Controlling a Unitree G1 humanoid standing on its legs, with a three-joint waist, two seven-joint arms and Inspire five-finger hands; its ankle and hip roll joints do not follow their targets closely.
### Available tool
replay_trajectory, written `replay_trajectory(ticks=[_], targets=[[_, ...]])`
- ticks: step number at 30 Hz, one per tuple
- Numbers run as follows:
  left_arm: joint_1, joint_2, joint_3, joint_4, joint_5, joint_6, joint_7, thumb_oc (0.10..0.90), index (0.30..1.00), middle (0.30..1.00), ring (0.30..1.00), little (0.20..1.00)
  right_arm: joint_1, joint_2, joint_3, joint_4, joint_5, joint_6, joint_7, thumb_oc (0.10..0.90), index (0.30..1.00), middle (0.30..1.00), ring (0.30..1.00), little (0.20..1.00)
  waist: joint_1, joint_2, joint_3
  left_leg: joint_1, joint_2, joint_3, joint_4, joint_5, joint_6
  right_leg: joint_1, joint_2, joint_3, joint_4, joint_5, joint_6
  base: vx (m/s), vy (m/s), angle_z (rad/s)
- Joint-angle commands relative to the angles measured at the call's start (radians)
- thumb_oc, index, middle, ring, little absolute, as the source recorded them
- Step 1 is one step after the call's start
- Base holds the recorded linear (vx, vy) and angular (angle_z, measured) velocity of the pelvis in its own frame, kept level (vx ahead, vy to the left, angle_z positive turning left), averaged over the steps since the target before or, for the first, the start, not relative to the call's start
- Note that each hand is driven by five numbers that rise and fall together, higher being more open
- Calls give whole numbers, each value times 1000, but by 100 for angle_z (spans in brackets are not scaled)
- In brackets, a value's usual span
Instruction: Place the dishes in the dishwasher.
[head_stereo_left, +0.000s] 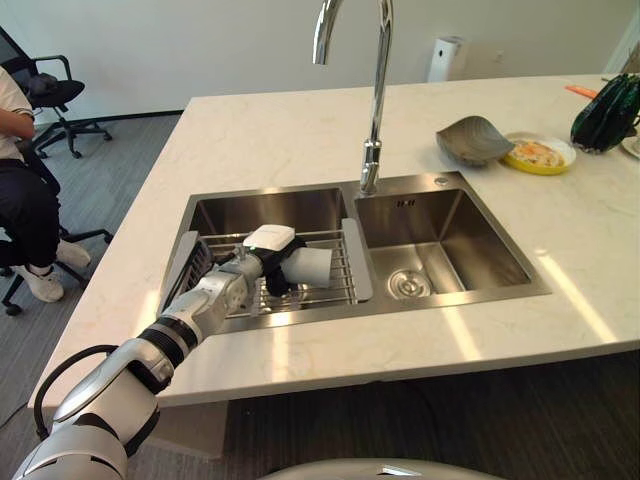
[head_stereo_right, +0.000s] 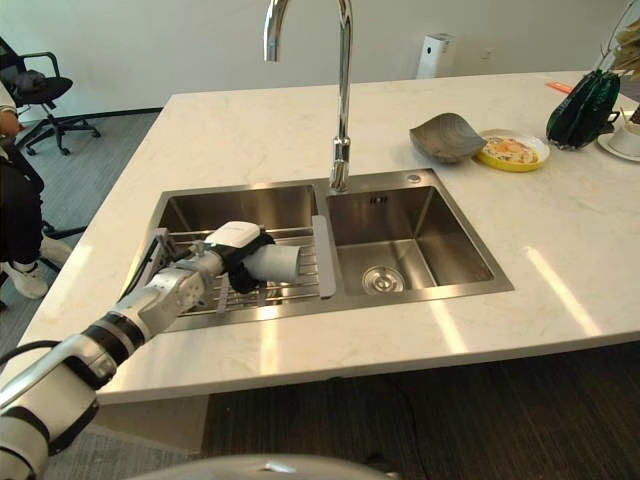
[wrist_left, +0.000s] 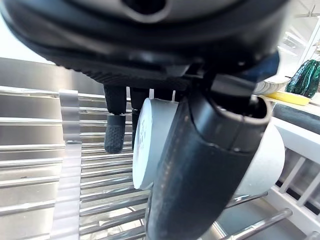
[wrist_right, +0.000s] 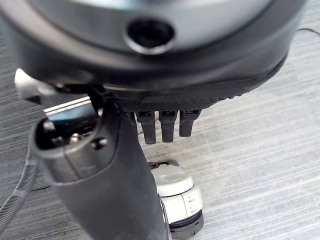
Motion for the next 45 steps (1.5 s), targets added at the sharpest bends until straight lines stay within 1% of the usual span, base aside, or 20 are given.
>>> replay_trajectory(ticks=[1, 5, 9, 10, 13, 16, 17, 18, 19, 20, 21, 22, 27, 31, 36, 40, 42, 43, 44, 45], targets=[[-136, 54, 108, -65, 1, -52, 114, 400, 300, 300, 300, 300, -20, -28, 12, 0, 46, -21, -5, 800, 900, 900, 900, 900, 29, -3, 26, 36, -21, -36, 12, -98, 26, -43, -25, -43, 15, -37, 75, 7, -114, -1], [-68, 95, 213, -166, -52, -64, 156, 400, 300, 300, 300, 300, -11, -21, 6, -1, 45, -24, -5, 800, 900, 900, 900, 900, 41, -5, 25, 32, 1, -60, 12, -83, 12, -29, -8, -60, 15, -53, 63, -2, -98, 4], [111, 110, 457, -364, -250, -105, 194, 400, 300, 300, 300, 300, -10, -10, 12, -10, 39, -30, -9, 800, 900, 900, 900, 900, 72, -2, 26, 29, 43, -104, 12, -49, -12, -3, 34, -81, 15, -84, 32, 10, -162, 24], [112, 110, 458, -365, -250, -104, 193, 400, 300, 300, 300, 300, -10, -10, 12, -10, 39, -30, -9, 800, 900, 900, 900, 900, 71, -2, 27, 30, 43, -104, 12, -50, -12, -2, 35, -82, 15, -84, 32, 46, -132, 14], [292, 64, 693, -561, -489, -158, 186, 400, 300, 300, 300, 300, -38, 4, 33, -32, 15, -30, -5, 800, 900, 900, 900, 900, 121, 1, 43, 5, 61, -146, 65, -31, -23, 16, 59, -93, 15, -99, 4, 23, -211, 20], [340, -9, 782, -650, -663, -196, 171, 400, 300, 300, 300, 300, -56, -5, 50, -55, 1, -32, -4, 800, 900, 900, 900, 900, 161, 12, 81, -75, 59, -210, 134, 53, -51, 28, 73, -126, 15, -114, -13, -71, -130, 40], [341, -9, 784, -652, -664, -195, 170, 400, 300, 300, 300, 300, -56, -6, 50, -55, 1, -31, -3, 800, 900, 900, 900, 900, 155, 12, 79, -81, 58, -217, 136, 54, -51, 27, 73, -132, 15, -114, -13, -162, -129, 99], [339, -66, 807, -670, -747, -209, 159, 400, 300, 300, 300, 300, -50, -23, 50, -67, -12, -35, -6, 800, 900, 900, 900, 900, 173, 15, 97, -157, 53, -172, 131, 112, -52, 36, 68, -199, 15, -133, -21, -112, -133, 114], [339, -90, 812, -677, -772, -215, 151, 400, 300, 300, 300, 300, -50, -32, 47, -70, -19, -37, -10, 800, 900, 900, 900, 900, 173, 15, 97, -182, 53, -108, 121, 113, -49, 44, 64, -242, 15, -152, -23, -122, -126, 136], [339, -91, 812, -678, -773, -214, 150, 400, 300, 300, 300, 300, -51, -33, 46, -70, -19, -37, -10, 800, 900, 900, 900, 900, 172, 16, 95, -188, 52, -110, 120, 118, -47, 39, 63, -243, 15, -148, -22, -116, -142, 188], [354, -118, 840, -696, -822, -231, 137, 400, 300, 300, 300, 300, -48, -49, 56, -75, -58, -34, -12, 800, 900, 900, 900, 900, 188, 23, 104, -223, 67, 5, 120, 134, -53, 42, 45, -336, 15, -153, -24, -131, -86, 202], [356, -119, 842, -698, -823, -231, 135, 400, 300, 300, 300, 300, -49, -50, 57, -75, -58, -34, -11, 800, 900, 900, 900, 900, 186, 25, 103, -228, 66, 3, 121, 137, -51, 38, 45, -338, 15, -149, -23, -231, -115, 222], [478, -191, 918, -737, -893, -249, 99, 400, 300, 300, 300, 300, -66, -81, 61, -59, -107, -23, -16, 800, 900, 900, 900, 900, 196, 27, 106, -147, 105, 57, 245, 57, -61, 12, -6, -493, 15, -123, -39, -216, -11, 86], [517, -199, 957, -710, -881, -259, 109, 400, 300, 300, 300, 300, -76, -79, 62, -63, -105, -21, -6, 800, 900, 900, 900, 900, 184, 31, 79, -18, 176, 93, 234, 33, -92, 0, -41, -568, 20, -115, -23, -165, 88, 109], [520, -153, 961, -707, -815, -260, 118, 400, 300, 300, 300, 300, -67, -74, 46, -93, -97, -23, -9, 800, 900, 900, 900, 900, 149, 41, 49, 32, 257, 171, 158, 93, -114, -7, -102, -668, 33, -53, 5, -163, 253, 145], [523, -133, 946, -724, -779, -256, 112, 400, 300, 300, 300, 300, -64, -70, 35, -113, -89, -29, -17, 800, 900, 900, 900, 900, 144, 34, 44, 16, 241, 167, 123, 48, -114, -8, -156, -707, 43, 5, 40, -118, 308, 78], [537, -133, 942, -731, -763, -254, 97, 400, 300, 300, 300, 300, -69, -69, 25, -120, -89, -27, -17, 800, 900, 900, 900, 900, 151, 24, 43, 6, 218, 165, 123, -50, -108, -12, -199, -714, 52, 37, 63, -76, 343, 80], [544, -137, 939, -736, -760, -250, 89, 400, 300, 300, 300, 300, -77, -67, 25, -120, -92, -23, -17, 800, 900, 900, 900, 900, 156, 12, 43, -5, 190, 151, 144, -101, -88, -12, -229, -701, 61, 53, 79, -61, 616, 98], [531, -159, 878, -742, -768, -243, 72, 400, 300, 300, 300, 300, -129, -14, 18, -45, -102, -8, -87, 800, 900, 900, 900, 900, 195, 10, 44, -40, 123, 111, 189, -154, -57, 7, -294, -716, 99, 77, 97, -5, 620, 84], [525, -159, 862, -743, -766, -241, 78, 400, 300, 300, 300, 300, -146, -5, 1, -37, -89, -11, -95, 800, 900, 900, 900, 900, 204, 1, 47, -53, 92, 87, 205, -176, -38, 10, -318, -703, 129, 72, 102, 3, 472, 97]])
